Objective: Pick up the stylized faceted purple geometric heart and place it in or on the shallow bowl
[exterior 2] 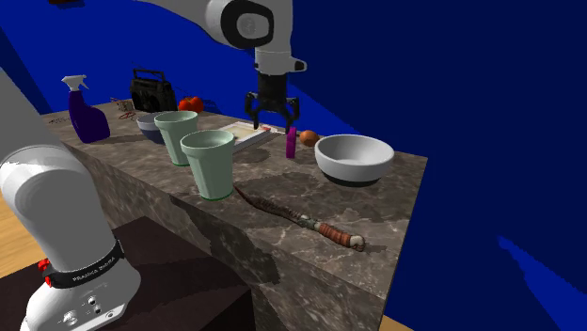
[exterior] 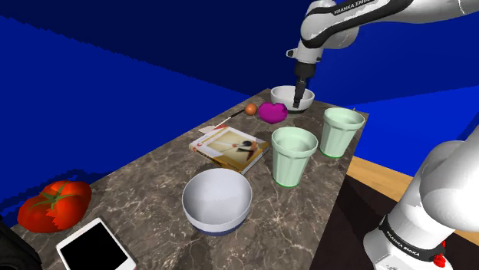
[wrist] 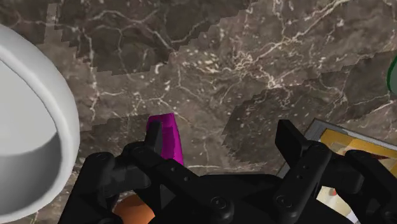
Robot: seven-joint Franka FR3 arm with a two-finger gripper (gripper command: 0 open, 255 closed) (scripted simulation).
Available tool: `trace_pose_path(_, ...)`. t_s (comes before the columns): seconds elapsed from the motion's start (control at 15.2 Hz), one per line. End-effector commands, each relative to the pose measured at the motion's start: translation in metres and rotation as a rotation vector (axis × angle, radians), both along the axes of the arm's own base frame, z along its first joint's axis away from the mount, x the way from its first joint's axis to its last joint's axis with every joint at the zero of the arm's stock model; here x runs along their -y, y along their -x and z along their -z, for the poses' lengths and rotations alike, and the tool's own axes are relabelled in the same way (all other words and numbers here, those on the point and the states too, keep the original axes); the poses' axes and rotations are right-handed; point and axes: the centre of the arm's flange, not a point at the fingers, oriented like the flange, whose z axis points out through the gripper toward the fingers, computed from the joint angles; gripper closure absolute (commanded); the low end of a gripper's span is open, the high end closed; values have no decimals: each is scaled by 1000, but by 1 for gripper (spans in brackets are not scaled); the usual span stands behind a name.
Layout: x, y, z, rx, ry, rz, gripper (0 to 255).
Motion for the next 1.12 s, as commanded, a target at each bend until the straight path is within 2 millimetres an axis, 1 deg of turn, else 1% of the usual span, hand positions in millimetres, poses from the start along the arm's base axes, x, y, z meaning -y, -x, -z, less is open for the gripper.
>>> trace_pose_path(0.0, 2, -23, 7, 23, -11, -49, 0)
trace_pose_path(0.2, 8, -58, 14, 57, -27, -117, 0)
trace_pose_path(0.26, 10, -67, 16, 65, -31, -134, 0)
trace_pose_path(0.73, 4, -69, 53, 65, -31, -134, 0)
trace_pose_path(0.79, 4, -69, 56, 65, -31, -134, 0)
trace_pose_path(1.06, 4, -69, 56, 65, -31, -134, 0)
